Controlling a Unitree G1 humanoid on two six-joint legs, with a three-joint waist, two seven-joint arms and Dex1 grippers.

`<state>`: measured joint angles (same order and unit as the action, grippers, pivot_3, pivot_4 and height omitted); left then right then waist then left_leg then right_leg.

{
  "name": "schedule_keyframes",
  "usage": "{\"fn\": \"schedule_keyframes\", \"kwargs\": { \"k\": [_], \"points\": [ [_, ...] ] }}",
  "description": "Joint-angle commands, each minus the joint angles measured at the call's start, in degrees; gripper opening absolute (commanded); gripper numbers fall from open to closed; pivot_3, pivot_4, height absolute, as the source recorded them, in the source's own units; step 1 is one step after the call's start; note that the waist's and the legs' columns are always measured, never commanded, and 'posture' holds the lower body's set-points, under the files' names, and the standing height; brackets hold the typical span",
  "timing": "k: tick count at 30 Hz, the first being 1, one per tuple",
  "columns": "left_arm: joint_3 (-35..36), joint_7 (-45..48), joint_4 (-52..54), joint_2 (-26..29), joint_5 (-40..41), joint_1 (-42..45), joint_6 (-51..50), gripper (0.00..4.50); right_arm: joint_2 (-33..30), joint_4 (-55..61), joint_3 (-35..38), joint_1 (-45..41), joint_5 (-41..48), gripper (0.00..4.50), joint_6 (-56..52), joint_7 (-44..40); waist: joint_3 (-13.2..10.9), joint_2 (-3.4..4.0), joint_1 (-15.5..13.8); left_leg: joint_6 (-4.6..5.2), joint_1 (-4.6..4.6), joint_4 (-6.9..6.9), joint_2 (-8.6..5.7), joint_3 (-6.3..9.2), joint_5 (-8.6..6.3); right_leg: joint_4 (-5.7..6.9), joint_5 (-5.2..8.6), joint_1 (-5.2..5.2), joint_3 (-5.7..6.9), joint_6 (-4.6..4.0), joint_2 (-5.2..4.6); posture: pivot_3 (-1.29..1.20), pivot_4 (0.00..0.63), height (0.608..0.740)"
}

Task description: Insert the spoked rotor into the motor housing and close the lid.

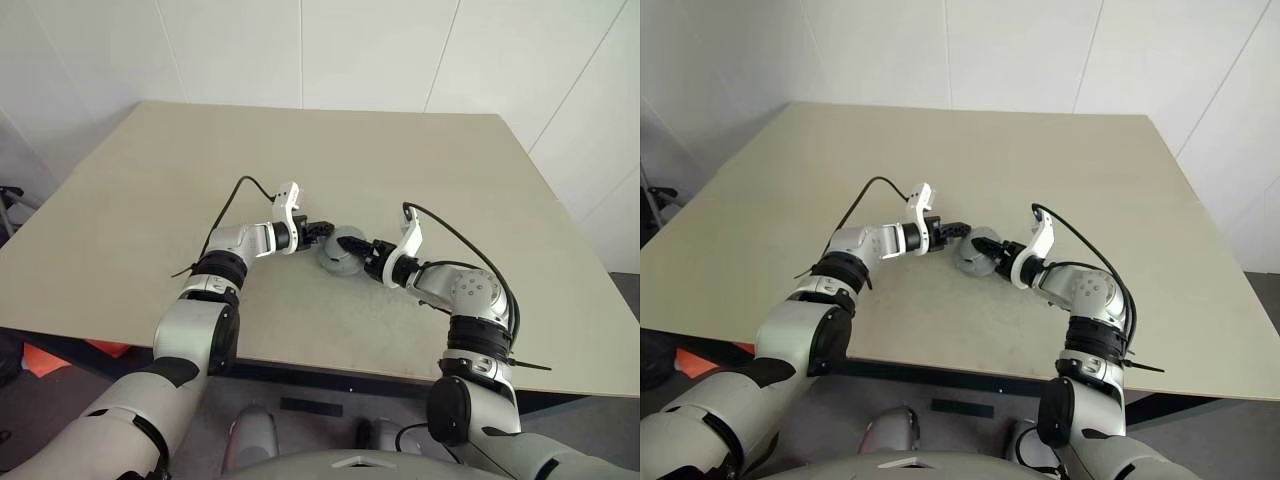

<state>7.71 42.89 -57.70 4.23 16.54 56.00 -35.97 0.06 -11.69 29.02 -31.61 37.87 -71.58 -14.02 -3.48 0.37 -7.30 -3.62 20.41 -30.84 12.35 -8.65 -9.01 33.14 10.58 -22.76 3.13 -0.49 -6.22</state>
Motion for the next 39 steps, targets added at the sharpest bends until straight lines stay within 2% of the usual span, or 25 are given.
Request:
{"fn": "schedule_keyframes", "kwargs": {
  "k": [1, 15, 20, 26, 34, 39],
  "points": [
    [1.4, -1.1, -1.5, -0.8, 0.9, 0.1, 0.1, 0.00, 0.7, 0.4, 0.0, -3.5, 2.9, 2.19, 2.0, -0.1, 0.0, 0.00, 0.0, 0.00, 0.00, 0.00, 0.00, 0.00, 0.00, 0.00, 0.00, 0.00, 0.00, 0.00, 0.00, 0.00, 0.000, 0.740],
    [12.0, -5.2, -3.7, 1.9, 7.4, 1.2, 0.5, 0.00, 1.8, -3.5, 7.5, -9.5, 8.9, 2.06, 5.1, 5.9, 0.0, 0.02, 0.0, -0.01, 0.73, -0.18, 0.03, 0.03, 0.02, 0.20, -0.01, -0.66, 0.02, -0.02, 0.02, 0.00, 0.000, 0.740],
    [17.2, -5.0, -3.0, 2.4, 12.7, 1.0, -2.7, 0.00, 4.6, -6.8, 14.2, -15.1, 16.6, 2.06, 7.3, 11.8, 0.0, 0.04, 0.0, 0.00, 0.72, -0.19, 0.03, 0.03, 0.02, 0.25, 0.00, -0.68, 0.01, -0.03, 0.02, 0.00, 0.000, 0.740],
    [21.5, -5.9, -0.7, 4.1, 17.5, -0.9, -7.3, 0.00, 7.0, -8.1, 16.5, -19.7, 24.0, 2.06, 9.9, 17.9, -0.1, 0.06, 0.0, 0.00, 0.74, -0.23, 0.04, 0.02, 0.02, 0.39, 0.02, -0.76, 0.01, -0.08, 0.02, 0.00, 0.000, 0.740],
    [27.4, -5.3, 4.6, 5.8, 25.4, -4.4, -12.6, 2.75, 6.3, -10.7, 14.7, -20.6, 28.3, 2.06, 12.6, 22.0, -0.1, 0.06, 0.0, -0.01, 0.81, -0.24, 0.06, 0.02, 0.02, 0.40, 0.03, -0.80, 0.02, -0.07, 0.02, 0.00, 0.000, 0.740],
    [32.6, -6.6, 5.0, 5.2, 34.1, -4.0, -24.0, 4.46, 6.3, -11.0, 13.2, -20.2, 29.9, 2.06, 12.3, 23.0, -0.1, 0.06, 0.0, -0.01, 0.92, -0.34, 0.05, 0.03, 0.02, 0.49, 0.02, -0.88, 0.03, -0.07, 0.02, 0.00, 0.000, 0.740]
  ]
}}
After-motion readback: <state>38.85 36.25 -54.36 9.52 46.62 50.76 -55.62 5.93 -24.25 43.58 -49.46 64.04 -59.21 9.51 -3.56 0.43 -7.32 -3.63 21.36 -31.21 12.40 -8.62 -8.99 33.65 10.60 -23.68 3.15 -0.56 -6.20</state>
